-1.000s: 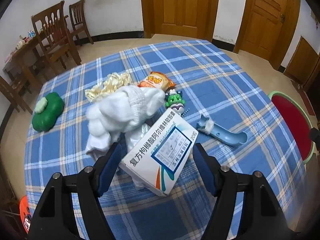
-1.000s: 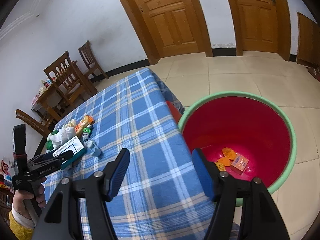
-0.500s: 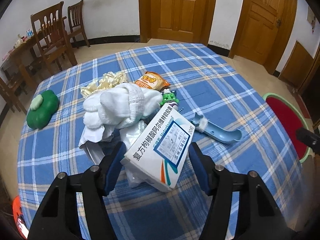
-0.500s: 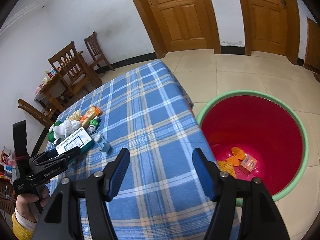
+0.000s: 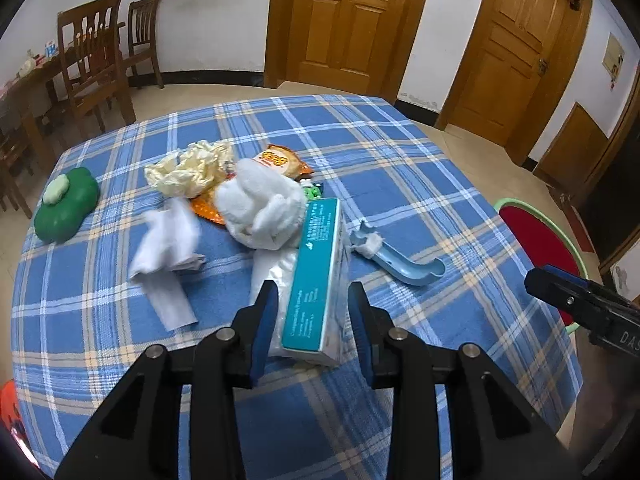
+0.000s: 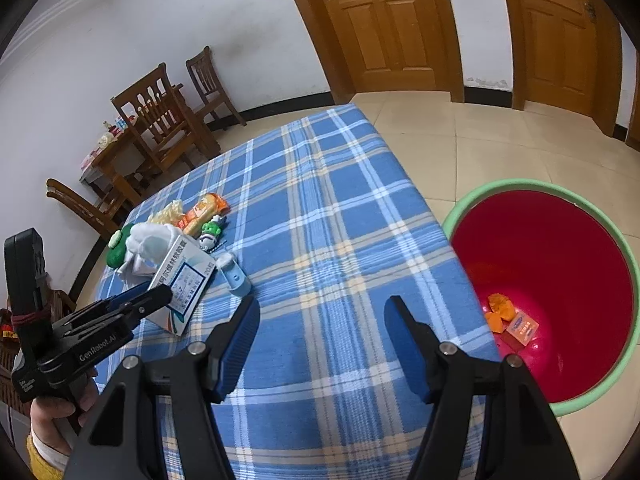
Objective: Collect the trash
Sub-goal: 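Grasp the white-and-teal medicine box with the left tool, then grasp the light blue plastic piece with the right tool while the left tool holds the box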
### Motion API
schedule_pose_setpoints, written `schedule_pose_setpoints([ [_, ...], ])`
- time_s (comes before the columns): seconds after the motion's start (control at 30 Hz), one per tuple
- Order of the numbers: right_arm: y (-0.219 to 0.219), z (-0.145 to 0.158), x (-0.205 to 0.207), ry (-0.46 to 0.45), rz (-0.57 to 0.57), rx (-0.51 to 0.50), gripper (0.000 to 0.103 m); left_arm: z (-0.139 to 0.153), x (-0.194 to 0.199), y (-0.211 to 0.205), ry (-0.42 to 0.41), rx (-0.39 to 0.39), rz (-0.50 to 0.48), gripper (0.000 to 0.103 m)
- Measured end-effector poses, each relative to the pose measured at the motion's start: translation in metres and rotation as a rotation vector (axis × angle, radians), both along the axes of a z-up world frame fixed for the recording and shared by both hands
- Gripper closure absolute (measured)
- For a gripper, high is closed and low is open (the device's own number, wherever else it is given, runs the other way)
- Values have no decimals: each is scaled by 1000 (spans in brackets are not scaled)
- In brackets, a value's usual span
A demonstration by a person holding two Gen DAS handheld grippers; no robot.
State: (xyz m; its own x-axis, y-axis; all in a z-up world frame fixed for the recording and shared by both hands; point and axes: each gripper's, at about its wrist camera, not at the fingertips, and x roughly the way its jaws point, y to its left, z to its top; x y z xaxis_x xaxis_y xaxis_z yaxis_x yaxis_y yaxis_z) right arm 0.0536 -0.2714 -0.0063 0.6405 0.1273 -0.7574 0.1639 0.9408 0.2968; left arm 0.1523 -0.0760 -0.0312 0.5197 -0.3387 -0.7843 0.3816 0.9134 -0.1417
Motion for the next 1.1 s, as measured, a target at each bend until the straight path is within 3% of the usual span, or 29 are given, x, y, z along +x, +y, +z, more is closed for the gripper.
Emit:
schedule_pose_setpoints([
  [0.23,0,0,1,2,-1,-1,36,-1,-3,-11,-17,9,-18,65],
  [0.33,0,0,1,5,2,3,36,-1,-4,-13,-9,-9,-32,84],
  [0.6,3,0,4,4,14,4,36,11,-11,6,9,-135,-3,85],
  [1.1,42,-6,41,8,123,-18,36,45,-18,53,-81,-204,146,85],
])
